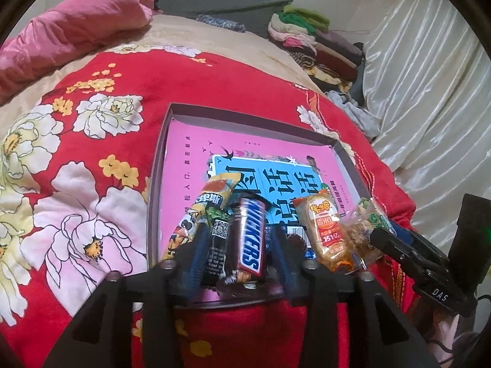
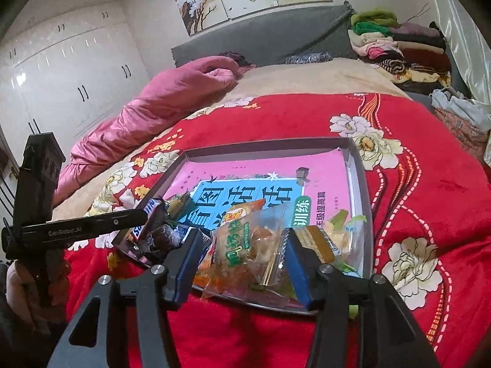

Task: Organize snacks
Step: 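Lower the Snickers bar into the tray with the left gripper while the right lowers the cookie packet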

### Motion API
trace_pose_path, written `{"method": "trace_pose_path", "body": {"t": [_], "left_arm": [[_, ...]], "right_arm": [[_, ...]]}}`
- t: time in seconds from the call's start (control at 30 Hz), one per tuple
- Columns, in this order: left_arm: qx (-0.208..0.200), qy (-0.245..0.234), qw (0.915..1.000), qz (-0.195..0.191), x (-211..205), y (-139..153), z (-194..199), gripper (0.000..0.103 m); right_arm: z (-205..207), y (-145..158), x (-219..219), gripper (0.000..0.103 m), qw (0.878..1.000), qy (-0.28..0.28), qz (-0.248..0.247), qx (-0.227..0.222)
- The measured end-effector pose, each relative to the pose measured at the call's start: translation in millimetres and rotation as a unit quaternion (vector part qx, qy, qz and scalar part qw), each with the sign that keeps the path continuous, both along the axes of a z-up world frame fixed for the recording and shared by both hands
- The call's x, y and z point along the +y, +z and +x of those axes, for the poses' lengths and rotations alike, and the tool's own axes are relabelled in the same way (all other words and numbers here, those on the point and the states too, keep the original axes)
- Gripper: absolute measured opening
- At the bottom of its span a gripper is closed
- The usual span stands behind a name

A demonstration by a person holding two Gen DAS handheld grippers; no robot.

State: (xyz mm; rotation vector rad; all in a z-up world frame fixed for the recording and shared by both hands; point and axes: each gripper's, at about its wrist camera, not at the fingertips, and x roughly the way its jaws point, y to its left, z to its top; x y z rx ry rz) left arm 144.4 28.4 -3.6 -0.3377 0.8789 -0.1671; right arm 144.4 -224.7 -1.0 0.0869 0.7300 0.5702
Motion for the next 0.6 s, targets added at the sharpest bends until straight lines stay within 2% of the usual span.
{"method": "trace_pose_path", "body": {"t": [0.13,0.37,0.6], "left_arm": [[-0.009,0.003,0.9999,0.006,1.1,6.7,-3.1,0.061],[-0.020,0.009,0.9997,0.004,4.9,17.2,-9.5,0.074],[-0.031,0.012,0.9993,0.016,3.6,24.9,-19.2,0.078]], "right_arm": [[-5.2,6.8,0.0,0.064,1.000,-0.006,-0.008,-0.019],[-17.4,20.9,-5.1,0.072,0.998,-0.017,-0.013,-0.052],[-30.6,29.6,-6.4,0.080,0.996,-0.030,-0.036,-0.074]]}}
